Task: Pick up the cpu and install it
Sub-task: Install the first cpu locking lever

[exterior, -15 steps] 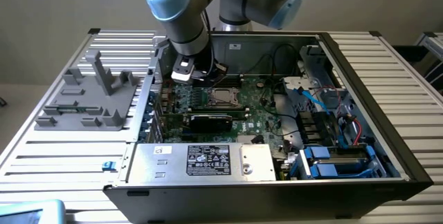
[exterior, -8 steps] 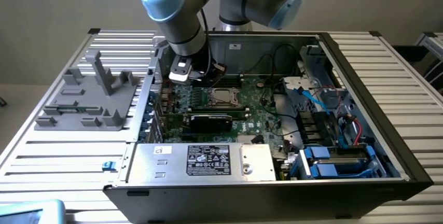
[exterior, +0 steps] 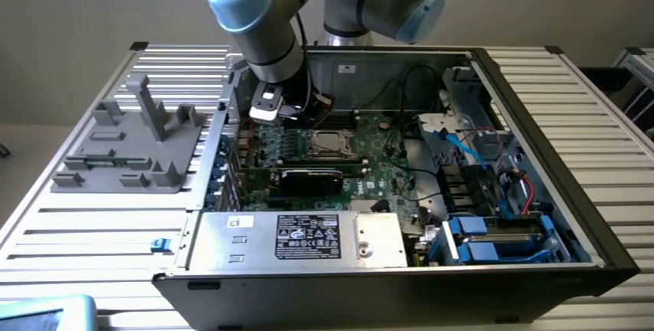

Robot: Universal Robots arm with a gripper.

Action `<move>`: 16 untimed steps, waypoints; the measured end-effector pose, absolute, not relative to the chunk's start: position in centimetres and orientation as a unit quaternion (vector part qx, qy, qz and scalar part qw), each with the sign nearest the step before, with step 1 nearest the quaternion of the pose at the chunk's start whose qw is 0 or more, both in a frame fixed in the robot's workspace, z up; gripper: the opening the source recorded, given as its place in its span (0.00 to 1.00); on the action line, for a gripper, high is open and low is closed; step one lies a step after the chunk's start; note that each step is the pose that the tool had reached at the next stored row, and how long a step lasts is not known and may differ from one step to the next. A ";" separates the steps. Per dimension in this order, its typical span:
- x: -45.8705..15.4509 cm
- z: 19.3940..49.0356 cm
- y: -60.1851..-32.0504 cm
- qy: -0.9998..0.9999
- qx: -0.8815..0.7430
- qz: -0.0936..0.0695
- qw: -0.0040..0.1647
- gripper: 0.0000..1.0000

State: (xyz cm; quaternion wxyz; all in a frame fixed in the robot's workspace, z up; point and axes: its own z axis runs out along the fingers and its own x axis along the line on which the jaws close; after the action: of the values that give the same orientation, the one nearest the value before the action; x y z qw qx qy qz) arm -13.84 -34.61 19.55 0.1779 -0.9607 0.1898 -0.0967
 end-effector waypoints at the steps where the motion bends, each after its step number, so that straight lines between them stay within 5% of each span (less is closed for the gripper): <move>1: -13.9 19.6 -34.6 0.190 -0.961 -0.097 0.178 0.11; 16: -14.4 19.8 -34.9 0.190 -0.960 -0.097 0.184 0.11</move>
State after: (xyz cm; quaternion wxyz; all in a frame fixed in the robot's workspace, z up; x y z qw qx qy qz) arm -14.36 -34.93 19.79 0.1838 -0.9595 0.1902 -0.0969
